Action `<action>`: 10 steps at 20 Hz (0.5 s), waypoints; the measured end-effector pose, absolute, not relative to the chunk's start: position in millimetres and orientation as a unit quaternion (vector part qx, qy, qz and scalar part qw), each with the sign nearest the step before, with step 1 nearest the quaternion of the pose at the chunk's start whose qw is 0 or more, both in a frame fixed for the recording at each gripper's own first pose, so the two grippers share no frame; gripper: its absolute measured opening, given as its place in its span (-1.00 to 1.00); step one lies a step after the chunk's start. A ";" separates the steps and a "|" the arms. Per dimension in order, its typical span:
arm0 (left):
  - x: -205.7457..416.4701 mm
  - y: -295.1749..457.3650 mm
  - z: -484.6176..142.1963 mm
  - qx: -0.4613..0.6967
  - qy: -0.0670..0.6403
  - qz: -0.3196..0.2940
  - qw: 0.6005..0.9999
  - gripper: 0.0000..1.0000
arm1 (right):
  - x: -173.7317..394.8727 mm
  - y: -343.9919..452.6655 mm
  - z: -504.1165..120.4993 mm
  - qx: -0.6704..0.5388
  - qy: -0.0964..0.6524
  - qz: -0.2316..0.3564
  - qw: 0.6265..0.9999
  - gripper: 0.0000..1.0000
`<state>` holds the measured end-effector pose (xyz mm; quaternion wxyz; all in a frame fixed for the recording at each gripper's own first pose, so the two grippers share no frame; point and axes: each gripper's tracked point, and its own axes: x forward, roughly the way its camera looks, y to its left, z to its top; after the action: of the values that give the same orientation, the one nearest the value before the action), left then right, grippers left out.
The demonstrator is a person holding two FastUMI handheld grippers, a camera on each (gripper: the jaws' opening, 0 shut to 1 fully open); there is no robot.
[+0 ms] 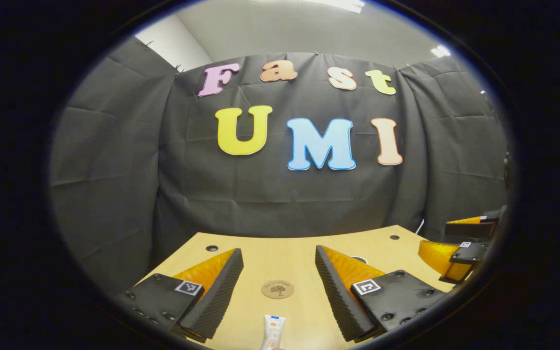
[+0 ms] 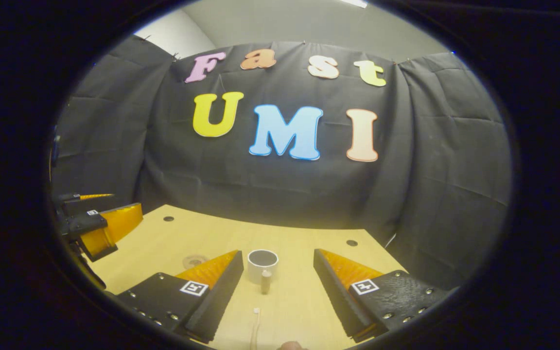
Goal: Put the toothbrush and toothpaste on the desktop into the cup, then pick up the cup and place it on the coaster on the desktop.
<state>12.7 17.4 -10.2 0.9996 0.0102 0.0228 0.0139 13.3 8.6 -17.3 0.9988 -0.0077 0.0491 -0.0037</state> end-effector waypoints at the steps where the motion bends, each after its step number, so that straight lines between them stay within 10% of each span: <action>1: 13.1 16.4 -12.0 0.011 0.026 0.010 1.000 0.92 | 12.1 8.5 -23.8 -0.006 0.059 -0.003 0.998 0.82; 10: 27.7 30.7 -103.7 -0.022 0.179 0.017 0.983 0.92 | 15.6 19.4 -83.3 0.014 0.164 0.013 0.986 0.82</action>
<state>27.7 30.7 -103.7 0.9834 -0.0221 0.1793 0.0172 15.6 19.4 -83.3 0.9863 0.0135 0.1638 0.0128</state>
